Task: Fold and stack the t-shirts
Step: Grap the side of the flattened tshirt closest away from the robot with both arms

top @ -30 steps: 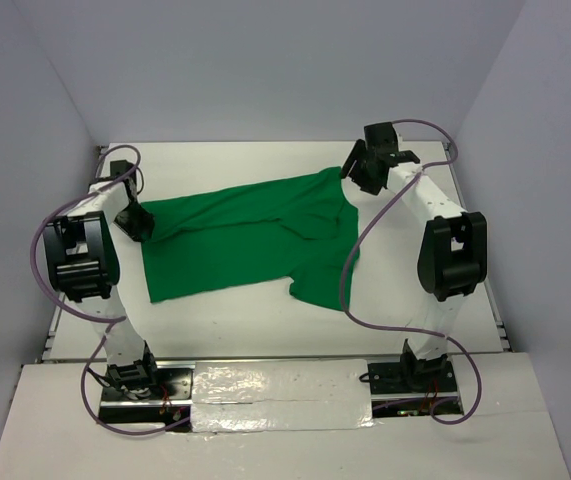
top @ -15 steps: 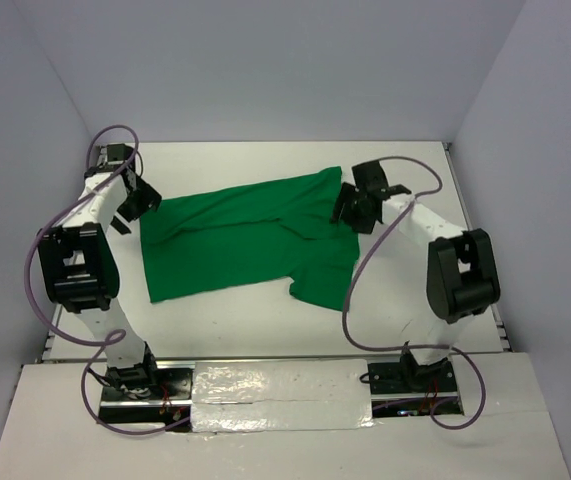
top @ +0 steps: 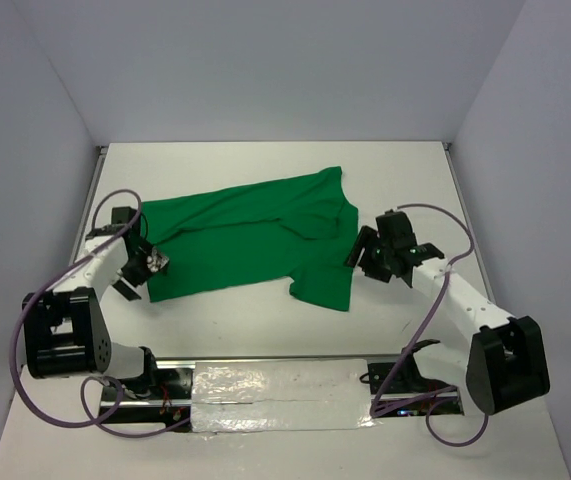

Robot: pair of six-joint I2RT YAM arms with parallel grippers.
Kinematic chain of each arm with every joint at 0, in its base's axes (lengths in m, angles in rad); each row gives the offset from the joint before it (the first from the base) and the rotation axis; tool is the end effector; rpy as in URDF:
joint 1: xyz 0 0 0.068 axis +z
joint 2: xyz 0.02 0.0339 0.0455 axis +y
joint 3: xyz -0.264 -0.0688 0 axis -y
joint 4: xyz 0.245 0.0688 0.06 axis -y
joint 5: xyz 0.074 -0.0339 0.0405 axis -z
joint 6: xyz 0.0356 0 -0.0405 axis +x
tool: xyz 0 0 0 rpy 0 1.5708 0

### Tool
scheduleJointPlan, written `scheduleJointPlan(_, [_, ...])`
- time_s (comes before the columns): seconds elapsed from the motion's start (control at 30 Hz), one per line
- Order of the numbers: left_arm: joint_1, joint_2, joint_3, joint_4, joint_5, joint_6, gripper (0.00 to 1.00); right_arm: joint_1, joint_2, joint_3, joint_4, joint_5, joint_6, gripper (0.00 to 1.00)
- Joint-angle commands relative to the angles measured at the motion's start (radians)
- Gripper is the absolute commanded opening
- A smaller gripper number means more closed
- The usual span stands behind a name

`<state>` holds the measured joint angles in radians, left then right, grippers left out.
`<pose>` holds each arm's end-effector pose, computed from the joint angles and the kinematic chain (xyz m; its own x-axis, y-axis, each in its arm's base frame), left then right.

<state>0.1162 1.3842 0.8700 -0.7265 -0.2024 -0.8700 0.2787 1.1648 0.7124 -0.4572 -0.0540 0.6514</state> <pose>0.2466 0.0360 0.2017 -0.4696 -0.8086 -0.3544 -0.8332 0.5387 -0.1251 0.2202 0.0650 0.2164 -0.7893 0.4039 -0.4625 0.2163 0.8878 0.4062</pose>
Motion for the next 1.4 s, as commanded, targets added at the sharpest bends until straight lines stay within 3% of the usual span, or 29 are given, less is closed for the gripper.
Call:
scheduleJointPlan(0.0, [0.002,-0.036,-0.092,0.055,0.086,-0.082,0.93,-0.003,-0.030,-0.118,0.011,-0.055,0.060,0.71])
scheduleJointPlan(0.27, [0.002,-0.040,-0.135,0.062,0.043,-0.106,0.82,-0.003,-0.169,-0.269,-0.009,-0.064,0.149,0.72])
scheduleJointPlan(0.37, [0.003,-0.047,-0.167,0.097,0.021,-0.138,0.72,-0.004,-0.227,-0.318,-0.021,-0.063,0.180,0.72])
scheduleJointPlan(0.47, [0.002,-0.010,-0.174,0.139,-0.012,-0.153,0.54,-0.003,-0.241,-0.356,0.002,-0.079,0.206,0.71])
scheduleJointPlan(0.5, [0.002,0.012,-0.170,0.141,-0.018,-0.159,0.42,-0.003,-0.231,-0.360,0.014,-0.086,0.209,0.71])
scheduleJointPlan(0.57, [0.003,0.022,-0.163,0.142,-0.028,-0.164,0.30,-0.001,-0.217,-0.372,0.032,-0.118,0.218,0.70])
scheduleJointPlan(0.6, [0.003,0.024,-0.161,0.141,-0.032,-0.169,0.19,-0.004,-0.208,-0.376,0.054,-0.130,0.221,0.69])
scheduleJointPlan(0.73, [0.002,0.015,-0.157,0.139,-0.038,-0.173,0.00,0.001,-0.182,-0.404,0.113,-0.181,0.237,0.64])
scheduleJointPlan(0.8, [0.002,0.016,-0.154,0.134,-0.042,-0.175,0.00,0.008,-0.156,-0.412,0.147,-0.196,0.240,0.61])
scheduleJointPlan(0.87, [0.003,0.018,-0.152,0.133,-0.037,-0.172,0.00,0.020,-0.130,-0.412,0.178,-0.198,0.249,0.51])
scheduleJointPlan(0.97, [0.002,0.018,-0.152,0.127,-0.035,-0.170,0.00,0.020,-0.106,-0.398,0.187,-0.173,0.255,0.17])
scheduleJointPlan(1.03, [0.003,0.013,-0.149,0.122,-0.034,-0.169,0.00,0.020,-0.112,-0.383,0.166,-0.147,0.254,0.00])
scheduleJointPlan(1.37, [0.002,-0.008,-0.091,0.078,-0.032,-0.136,0.00,0.022,-0.258,-0.212,0.023,-0.009,0.202,0.00])
